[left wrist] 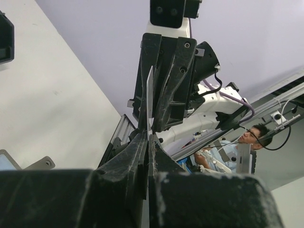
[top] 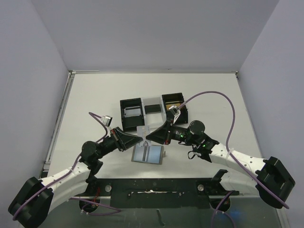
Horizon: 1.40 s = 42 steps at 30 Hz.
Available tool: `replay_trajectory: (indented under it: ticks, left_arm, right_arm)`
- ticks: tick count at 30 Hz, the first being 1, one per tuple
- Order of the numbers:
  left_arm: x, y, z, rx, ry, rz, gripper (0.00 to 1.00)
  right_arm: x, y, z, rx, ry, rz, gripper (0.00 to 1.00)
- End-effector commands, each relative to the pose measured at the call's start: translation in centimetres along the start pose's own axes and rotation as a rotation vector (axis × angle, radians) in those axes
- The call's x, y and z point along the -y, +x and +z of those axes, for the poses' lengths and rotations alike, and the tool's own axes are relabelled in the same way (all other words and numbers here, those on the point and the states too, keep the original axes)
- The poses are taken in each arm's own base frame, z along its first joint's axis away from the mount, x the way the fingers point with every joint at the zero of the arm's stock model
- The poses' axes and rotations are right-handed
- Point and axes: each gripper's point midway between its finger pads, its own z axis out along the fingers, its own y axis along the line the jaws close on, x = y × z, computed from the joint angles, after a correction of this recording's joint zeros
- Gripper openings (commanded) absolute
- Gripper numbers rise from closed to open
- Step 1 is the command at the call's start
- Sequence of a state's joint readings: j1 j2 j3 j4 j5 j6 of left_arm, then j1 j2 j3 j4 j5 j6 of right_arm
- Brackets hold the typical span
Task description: Take the credit cards out of the card holder
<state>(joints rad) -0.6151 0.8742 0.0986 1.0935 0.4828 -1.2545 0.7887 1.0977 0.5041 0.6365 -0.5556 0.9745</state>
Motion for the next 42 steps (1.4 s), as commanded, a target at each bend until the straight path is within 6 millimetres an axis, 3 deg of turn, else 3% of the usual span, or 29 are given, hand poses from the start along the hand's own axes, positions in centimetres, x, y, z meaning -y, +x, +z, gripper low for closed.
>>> replay_trajectory:
  ticks: [1, 7, 11, 21, 22, 23, 26, 30, 33, 38, 42]
  left_arm:
    - [2.3, -0.5, 0.0, 0.026, 0.094, 0.029, 0.0]
    - [2.0, -0.2, -0.1, 0.013, 0.08, 0.034, 0.0]
    - [1.3, -0.1, -0.3, 0.013, 0.048, 0.039, 0.0]
    - [-1.4, -0.6, -0.2, -0.009, -0.161, 0.134, 0.35]
    - [-1.9, -0.8, -0.3, -0.016, -0.208, 0.168, 0.42]
    - [-2.5, -1.3, -0.5, -0.017, -0.272, 0.204, 0.53]
    - [-3.7, -3.2, -1.4, -0.014, -0.442, 0.311, 0.69]
    - [-5.0, -5.5, -2.9, -0.001, -0.639, 0.382, 0.7]
    - [-6.1, -7.9, -5.1, 0.029, -0.849, 0.446, 0.71]
    - [-4.9, -12.1, -8.7, 0.13, -1.078, 0.547, 0.71]
    - [-4.1, -14.6, -10.8, 0.216, -1.168, 0.628, 0.72]
  right_arm:
    - [-2.3, -2.1, 1.1, 0.064, -0.035, -0.045, 0.11]
    - [-2.5, -1.9, 1.3, 0.054, -0.051, -0.042, 0.0]
    - [-3.0, -1.9, 1.1, 0.057, -0.068, -0.054, 0.0]
    - [-1.5, -2.2, 0.1, 0.079, 0.034, -0.092, 0.0]
    - [-1.3, -2.3, -0.1, 0.085, 0.052, -0.102, 0.0]
    - [-1.1, -2.4, -0.3, 0.099, 0.073, -0.115, 0.0]
    - [-0.3, -2.7, -1.0, 0.135, 0.119, -0.152, 0.0]
    - [1.3, -2.6, -1.8, 0.146, 0.206, -0.206, 0.0]
    - [2.3, -2.7, -2.0, 0.125, 0.266, -0.254, 0.0]
    - [2.6, -2.9, -1.9, 0.092, 0.338, -0.364, 0.0]
    - [4.3, -3.3, -2.1, 0.058, 0.466, -0.49, 0.0]
